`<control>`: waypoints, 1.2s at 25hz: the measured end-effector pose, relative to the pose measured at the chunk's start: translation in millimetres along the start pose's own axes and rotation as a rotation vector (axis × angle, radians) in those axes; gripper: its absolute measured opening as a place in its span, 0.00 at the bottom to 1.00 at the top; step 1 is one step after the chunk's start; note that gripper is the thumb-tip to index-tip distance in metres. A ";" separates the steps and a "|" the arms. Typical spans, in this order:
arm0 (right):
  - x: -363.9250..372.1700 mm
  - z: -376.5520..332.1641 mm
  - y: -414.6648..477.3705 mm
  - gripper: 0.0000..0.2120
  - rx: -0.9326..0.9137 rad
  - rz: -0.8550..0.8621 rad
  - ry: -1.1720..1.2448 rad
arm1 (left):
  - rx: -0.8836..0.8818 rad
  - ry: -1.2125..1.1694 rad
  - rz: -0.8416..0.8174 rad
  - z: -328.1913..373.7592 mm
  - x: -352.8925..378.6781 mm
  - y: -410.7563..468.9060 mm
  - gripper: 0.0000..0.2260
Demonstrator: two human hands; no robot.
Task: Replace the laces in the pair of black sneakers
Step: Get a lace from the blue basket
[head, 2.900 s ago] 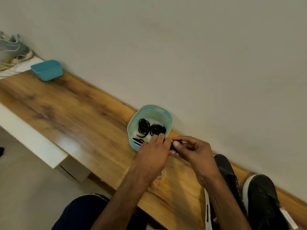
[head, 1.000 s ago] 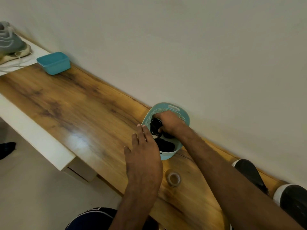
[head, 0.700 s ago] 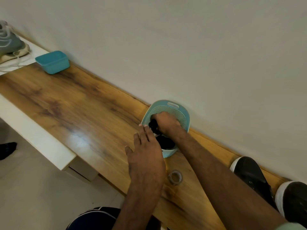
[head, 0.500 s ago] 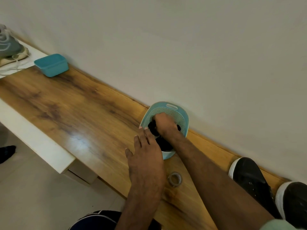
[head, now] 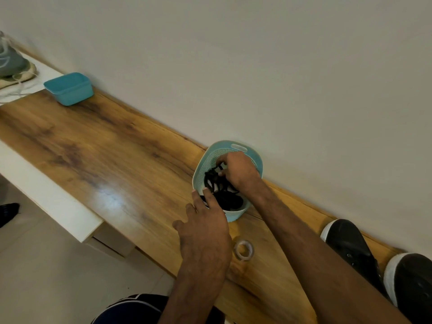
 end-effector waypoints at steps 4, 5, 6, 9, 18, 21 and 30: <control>-6.7 3.2 -2.0 0.10 0.030 -0.102 -0.132 | 0.000 0.021 -0.022 1.2 3.4 -0.3 0.36; -5.2 1.9 -5.0 0.13 0.008 -0.193 -0.170 | 0.002 0.031 -0.045 1.8 4.4 0.3 0.37; -1.1 -0.2 -9.7 0.17 -0.022 -0.287 -0.203 | 0.000 0.040 -0.077 2.5 5.9 0.6 0.37; 13.7 0.1 -19.3 0.24 -0.064 -0.425 -0.208 | -0.010 0.075 -0.155 4.6 10.3 -0.6 0.36; -0.2 4.3 -11.1 0.15 -0.106 -0.285 -0.196 | -0.002 0.126 -0.159 8.6 8.0 -3.4 0.40; 1.3 5.6 -0.5 0.24 -0.119 -0.190 -0.220 | 0.005 0.130 -0.151 9.0 8.0 -4.2 0.39; 30.6 -11.7 26.2 0.11 -0.201 -0.099 -0.457 | -0.004 0.128 -0.155 13.4 10.1 -1.0 0.37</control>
Point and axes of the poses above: each hand's wrist, its own y-axis towards the middle knuckle, its own x-axis out of the palm, z = x × y, the point moved 4 cm from there along y, towards the middle knuckle, and after that the axes turned 6 degrees about -x, right-handed, at the moved point
